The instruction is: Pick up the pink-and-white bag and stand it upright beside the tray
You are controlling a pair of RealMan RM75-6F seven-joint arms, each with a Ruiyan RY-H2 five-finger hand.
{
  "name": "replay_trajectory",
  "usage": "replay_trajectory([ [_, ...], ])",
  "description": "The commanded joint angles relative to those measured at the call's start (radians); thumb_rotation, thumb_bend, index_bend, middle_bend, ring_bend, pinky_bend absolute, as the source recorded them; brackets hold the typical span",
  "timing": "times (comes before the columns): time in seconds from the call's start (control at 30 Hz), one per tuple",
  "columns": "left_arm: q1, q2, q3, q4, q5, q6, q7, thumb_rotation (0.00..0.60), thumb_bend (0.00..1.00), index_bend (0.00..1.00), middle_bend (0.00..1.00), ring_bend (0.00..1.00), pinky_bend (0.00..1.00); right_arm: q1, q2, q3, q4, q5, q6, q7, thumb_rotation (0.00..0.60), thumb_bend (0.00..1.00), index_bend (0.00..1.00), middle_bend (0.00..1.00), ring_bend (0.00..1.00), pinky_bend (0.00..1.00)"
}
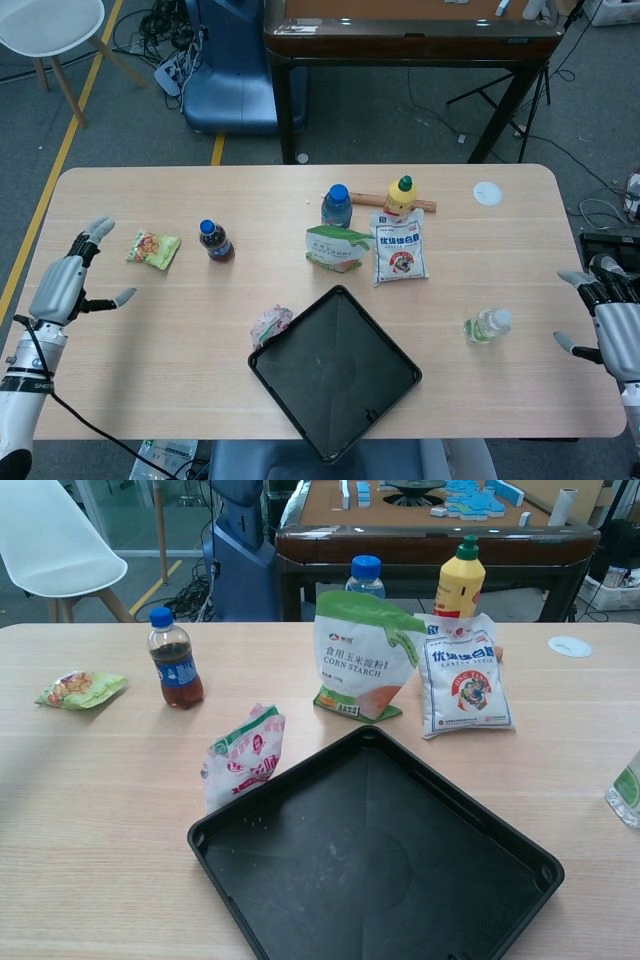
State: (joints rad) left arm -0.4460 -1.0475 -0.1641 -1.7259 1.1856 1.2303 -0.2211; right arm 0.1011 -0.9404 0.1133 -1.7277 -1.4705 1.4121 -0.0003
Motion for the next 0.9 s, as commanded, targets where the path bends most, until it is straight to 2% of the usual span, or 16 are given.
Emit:
replay_trajectory([
  [0.03,0.065,-0.007,0.037,0.029,0.007,0.081,0.09,0.6,0.19,0.09,0.03,0.02,0.2,0.011,-0.009,-0.004,0.007,-0.021,-0.005,-0.003,0.6,0.15,0.21,0.25,0.11,0.12],
  [0.17,0.129,-0.053,0.071,0.061,0.048,0.185,0.177,0.6,0.19,0.09,0.04,0.02,0.2,0.027,-0.028,-0.016,0.019,-0.064,-0.007,-0.011,0.6,0.15,0.22,0.26,0.11,0.12],
  [0.37,0.201,-0.099,0.114,0.085,0.124,0.284,0.238,0.6,0.19,0.09,0.04,0.02,0.2,0.028,-0.062,-0.029,0.044,-0.095,0.012,-0.018,0.6,0.15,0.23,0.26,0.11,0.12],
  [0.63,0.269,-0.111,0.154,0.056,0.189,0.339,0.282,0.6,0.19,0.09,0.04,0.02,0.19,0.027,-0.088,-0.044,0.076,-0.124,0.034,-0.013,0.6,0.15,0.25,0.27,0.11,0.12],
  [0.9,0.3,-0.134,0.151,0.059,0.205,0.35,0.307,0.6,0.18,0.09,0.04,0.02,0.18,0.031,-0.1,-0.056,0.08,-0.132,0.031,-0.024,0.6,0.15,0.25,0.27,0.11,0.12],
])
